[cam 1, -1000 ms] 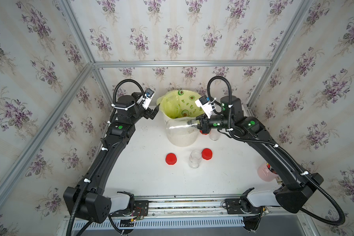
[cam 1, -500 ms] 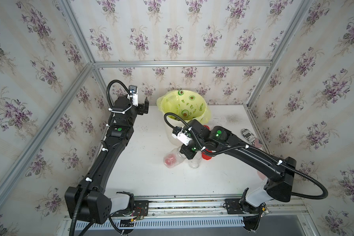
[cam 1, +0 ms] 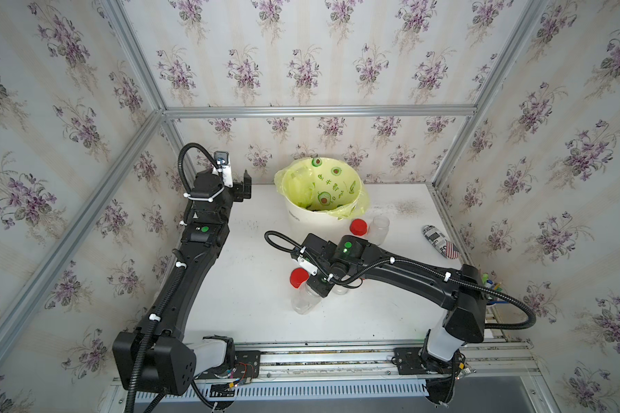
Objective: Empty moldy tea leaves from jars
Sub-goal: Place the jar at the center of the board.
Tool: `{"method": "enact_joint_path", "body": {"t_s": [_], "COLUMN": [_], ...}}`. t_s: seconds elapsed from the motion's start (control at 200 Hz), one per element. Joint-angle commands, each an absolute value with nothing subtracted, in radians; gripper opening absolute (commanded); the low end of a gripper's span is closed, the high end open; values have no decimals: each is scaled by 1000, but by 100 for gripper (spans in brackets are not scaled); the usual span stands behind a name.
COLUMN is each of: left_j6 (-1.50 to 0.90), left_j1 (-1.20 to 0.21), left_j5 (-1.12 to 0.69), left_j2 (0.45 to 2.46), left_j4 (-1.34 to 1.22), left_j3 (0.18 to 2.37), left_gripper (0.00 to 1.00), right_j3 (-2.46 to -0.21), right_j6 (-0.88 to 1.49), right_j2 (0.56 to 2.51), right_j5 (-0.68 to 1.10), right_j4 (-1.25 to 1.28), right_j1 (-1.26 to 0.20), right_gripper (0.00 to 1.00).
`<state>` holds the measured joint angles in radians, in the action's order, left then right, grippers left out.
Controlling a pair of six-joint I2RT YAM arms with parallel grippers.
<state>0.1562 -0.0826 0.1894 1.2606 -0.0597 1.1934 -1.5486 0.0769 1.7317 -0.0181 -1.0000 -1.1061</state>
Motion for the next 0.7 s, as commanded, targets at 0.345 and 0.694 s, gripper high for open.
{"method": "enact_joint_path", "body": {"t_s": [0.345,0.694], "left_j6": [139,140], "left_j1": [-80,-80], "left_j5": [214,216], "left_j2": [1220,1228], "left_j4": [-87,-89], "left_j3": [1171,1166], "left_gripper": [100,100], "right_j3": [-1558,-1633], "right_j6": [100,80], "right_j2": [1834,1909], "right_j5": [-105,-234], "right_j4": [-981,-1035], "right_j1": [-1110,-1109], "right_gripper": [0,0]}}
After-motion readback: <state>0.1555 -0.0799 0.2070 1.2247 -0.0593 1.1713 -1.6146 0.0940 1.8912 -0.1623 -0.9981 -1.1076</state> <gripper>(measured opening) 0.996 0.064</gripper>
